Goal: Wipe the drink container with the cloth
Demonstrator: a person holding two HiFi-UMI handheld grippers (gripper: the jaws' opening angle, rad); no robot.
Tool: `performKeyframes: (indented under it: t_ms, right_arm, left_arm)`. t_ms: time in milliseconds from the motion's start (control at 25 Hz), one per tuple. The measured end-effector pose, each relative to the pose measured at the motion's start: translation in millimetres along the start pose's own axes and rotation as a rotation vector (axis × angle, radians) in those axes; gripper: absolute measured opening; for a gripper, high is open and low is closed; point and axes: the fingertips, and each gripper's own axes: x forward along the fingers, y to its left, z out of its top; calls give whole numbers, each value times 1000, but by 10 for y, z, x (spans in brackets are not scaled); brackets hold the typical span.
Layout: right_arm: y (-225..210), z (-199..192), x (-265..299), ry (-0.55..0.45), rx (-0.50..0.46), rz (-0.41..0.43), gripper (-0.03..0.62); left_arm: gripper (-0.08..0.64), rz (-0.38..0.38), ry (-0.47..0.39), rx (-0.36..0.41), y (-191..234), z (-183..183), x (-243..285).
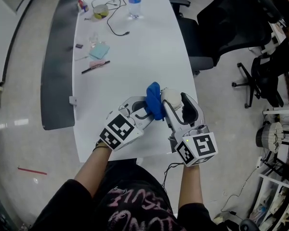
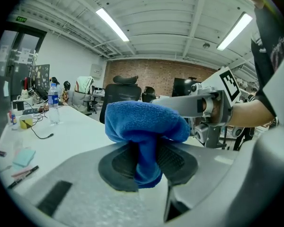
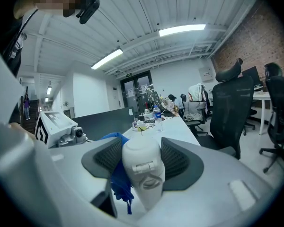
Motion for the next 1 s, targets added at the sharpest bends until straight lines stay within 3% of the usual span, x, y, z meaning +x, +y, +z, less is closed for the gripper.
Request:
performKeyframes:
  t_ms: [240, 680, 1000]
  right_arm:
    - [22, 2, 29, 5, -7, 8, 268]
    - [-2, -18, 45, 11, -7, 13, 268]
    - [-9, -45, 34, 17, -10, 12, 268]
  left_arm:
    - [100, -14, 19, -89, 72, -252, 83]
    - [101, -27, 110, -153, 159, -740, 301]
    - [100, -1, 96, -141, 162, -639, 185]
